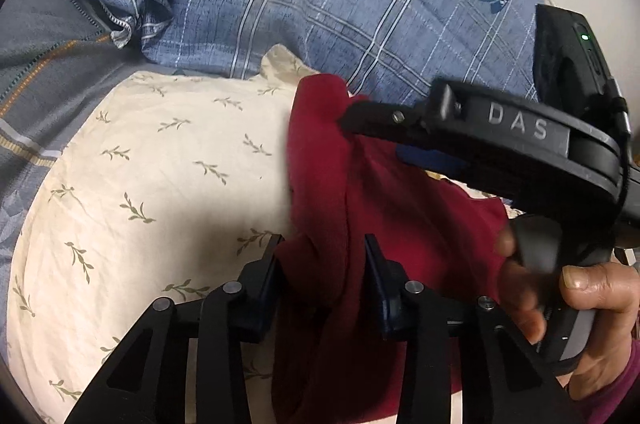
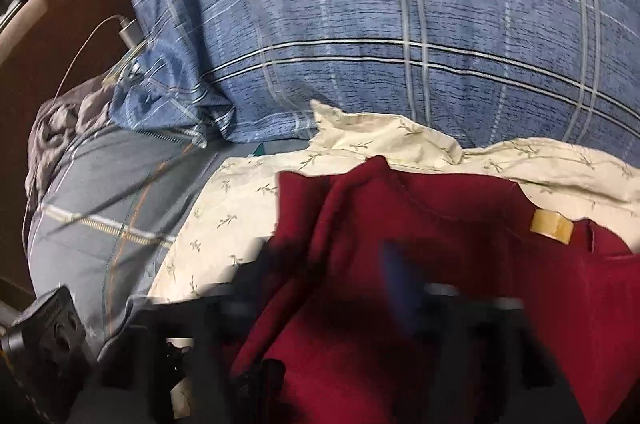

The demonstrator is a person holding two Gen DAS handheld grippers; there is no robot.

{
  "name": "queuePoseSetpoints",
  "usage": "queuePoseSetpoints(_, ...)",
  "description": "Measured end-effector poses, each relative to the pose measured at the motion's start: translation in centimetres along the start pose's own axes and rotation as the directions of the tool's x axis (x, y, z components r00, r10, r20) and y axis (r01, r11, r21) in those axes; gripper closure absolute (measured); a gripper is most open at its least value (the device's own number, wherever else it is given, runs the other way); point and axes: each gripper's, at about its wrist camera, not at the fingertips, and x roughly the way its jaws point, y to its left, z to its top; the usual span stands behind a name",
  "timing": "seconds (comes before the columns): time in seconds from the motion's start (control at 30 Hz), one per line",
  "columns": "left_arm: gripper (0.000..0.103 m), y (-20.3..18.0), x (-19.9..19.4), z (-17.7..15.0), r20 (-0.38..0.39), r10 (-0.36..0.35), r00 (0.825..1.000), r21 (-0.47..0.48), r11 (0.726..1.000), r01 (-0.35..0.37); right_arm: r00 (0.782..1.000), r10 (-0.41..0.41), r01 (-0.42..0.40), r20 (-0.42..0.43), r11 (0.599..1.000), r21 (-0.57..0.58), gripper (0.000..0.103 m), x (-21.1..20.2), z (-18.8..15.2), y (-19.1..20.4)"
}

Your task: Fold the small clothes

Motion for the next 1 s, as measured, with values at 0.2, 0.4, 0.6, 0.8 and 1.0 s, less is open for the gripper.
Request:
queuePoseSetpoints(0.2, 0.069, -0.9, -0.6, -0.5, 0.024, 0.015, 1.0, 0.056, 0.998, -0.016, 0.997, -0.009, 0.005, -0.074, 0.998, -0.058, 0.029, 1.9, 0.5, 1.7)
queuePoseSetpoints(0.4, 0.07, -1.7, -1.0, -0.9, 0.032, 0.004, 0.999, 0.101, 0.995, -0.007, 0.99, -0.085, 0.07, -0.111, 0.989, -0.131, 0.05, 4.1, 0.4, 2.5)
queuePoseSetpoints(0.6, 0.035, -1.6, -1.5, -0.8, 0.017, -0.044, 0.999, 0.078, 0.996, 0.042, 0.998, -0.056, 0.052, -0.033, 0.99, -0.128, 0.076, 1.9, 0.2, 1.1)
queuePoseSetpoints(0.8, 0.033, -2.6, -1.7, -1.3, 0.017, 0.024, 1.0, 0.153, 0.988, -0.027, 1.0, -0.02, 0.019, -0.018, 0.998, -0.062, 0.077, 0.7, 0.3, -0.4)
queuePoseSetpoints(1.0, 0.033, -3.1, -1.3, -1.5, 0.01, 0.059, 0.998, 0.169, 0.984, -0.059, 1.0, -0.018, 0.017, -0.016, 0.999, -0.047, 0.077, 0.3, 0.0, -0.8)
